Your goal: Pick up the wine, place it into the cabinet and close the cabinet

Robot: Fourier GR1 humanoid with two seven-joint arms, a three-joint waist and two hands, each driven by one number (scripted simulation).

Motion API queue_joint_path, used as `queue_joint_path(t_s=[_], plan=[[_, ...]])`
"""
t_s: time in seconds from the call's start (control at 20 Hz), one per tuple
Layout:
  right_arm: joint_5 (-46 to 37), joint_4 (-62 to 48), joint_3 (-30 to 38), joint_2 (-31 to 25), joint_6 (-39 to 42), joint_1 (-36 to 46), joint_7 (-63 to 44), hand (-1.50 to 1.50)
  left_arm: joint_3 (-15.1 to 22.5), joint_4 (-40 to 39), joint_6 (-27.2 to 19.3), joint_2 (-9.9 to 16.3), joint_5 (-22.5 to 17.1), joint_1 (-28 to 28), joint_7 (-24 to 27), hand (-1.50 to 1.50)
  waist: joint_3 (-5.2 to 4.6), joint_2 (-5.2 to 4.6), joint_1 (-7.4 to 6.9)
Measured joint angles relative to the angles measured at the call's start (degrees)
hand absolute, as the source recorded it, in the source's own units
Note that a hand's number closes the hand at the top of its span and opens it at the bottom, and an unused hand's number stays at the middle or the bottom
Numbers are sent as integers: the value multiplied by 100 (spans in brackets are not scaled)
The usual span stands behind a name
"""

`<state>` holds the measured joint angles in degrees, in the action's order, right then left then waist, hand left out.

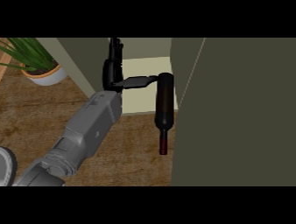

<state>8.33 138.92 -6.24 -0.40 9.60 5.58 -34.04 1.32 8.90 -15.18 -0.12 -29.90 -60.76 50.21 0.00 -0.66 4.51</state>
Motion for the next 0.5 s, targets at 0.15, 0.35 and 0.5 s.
queue_joint_path(t_s=[0.15,0.35,0.5], plan=[[21,11,35,-12,-2,14,-35,-150,210,169,10,2,-258,144,4,-150,3,21,6],[24,32,24,-14,-103,106,-187,-150,698,583,-51,9,-593,551,-80,-150,-1,56,-57],[-15,30,25,-30,-133,131,-212,-150,1209,1144,-227,11,-937,1030,-187,-150,-1,76,-131]])
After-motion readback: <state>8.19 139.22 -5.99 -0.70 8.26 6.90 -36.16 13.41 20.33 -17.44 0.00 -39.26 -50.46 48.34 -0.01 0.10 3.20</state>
